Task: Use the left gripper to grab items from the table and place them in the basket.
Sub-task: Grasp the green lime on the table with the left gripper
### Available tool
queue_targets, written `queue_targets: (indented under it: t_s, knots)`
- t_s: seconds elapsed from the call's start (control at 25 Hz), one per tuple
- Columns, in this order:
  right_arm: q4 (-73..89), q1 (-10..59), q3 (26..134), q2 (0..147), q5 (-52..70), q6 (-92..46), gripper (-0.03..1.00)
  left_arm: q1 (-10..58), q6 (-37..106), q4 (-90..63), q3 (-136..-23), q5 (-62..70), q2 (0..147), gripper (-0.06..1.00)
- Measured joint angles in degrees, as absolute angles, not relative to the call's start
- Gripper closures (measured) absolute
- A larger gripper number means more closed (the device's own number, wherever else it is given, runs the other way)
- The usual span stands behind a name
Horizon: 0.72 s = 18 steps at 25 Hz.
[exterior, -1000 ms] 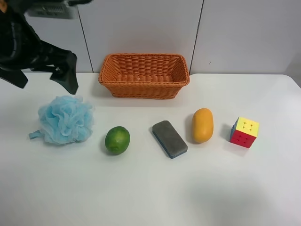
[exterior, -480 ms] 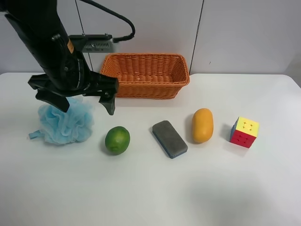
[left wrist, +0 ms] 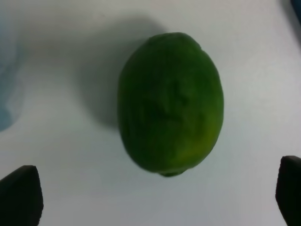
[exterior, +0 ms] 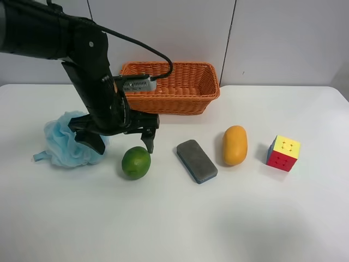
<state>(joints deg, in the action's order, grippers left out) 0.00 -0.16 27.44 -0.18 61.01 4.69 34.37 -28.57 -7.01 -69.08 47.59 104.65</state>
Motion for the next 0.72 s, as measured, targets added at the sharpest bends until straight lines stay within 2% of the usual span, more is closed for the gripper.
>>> queue_targets:
  t_s: [0.72]
  knots:
    - [0.0, -0.16, 27.44, -0.18, 61.01, 4.69, -0.02, 34.37, -26.91, -10.27, -69.08, 39.77, 114.46, -0.05]
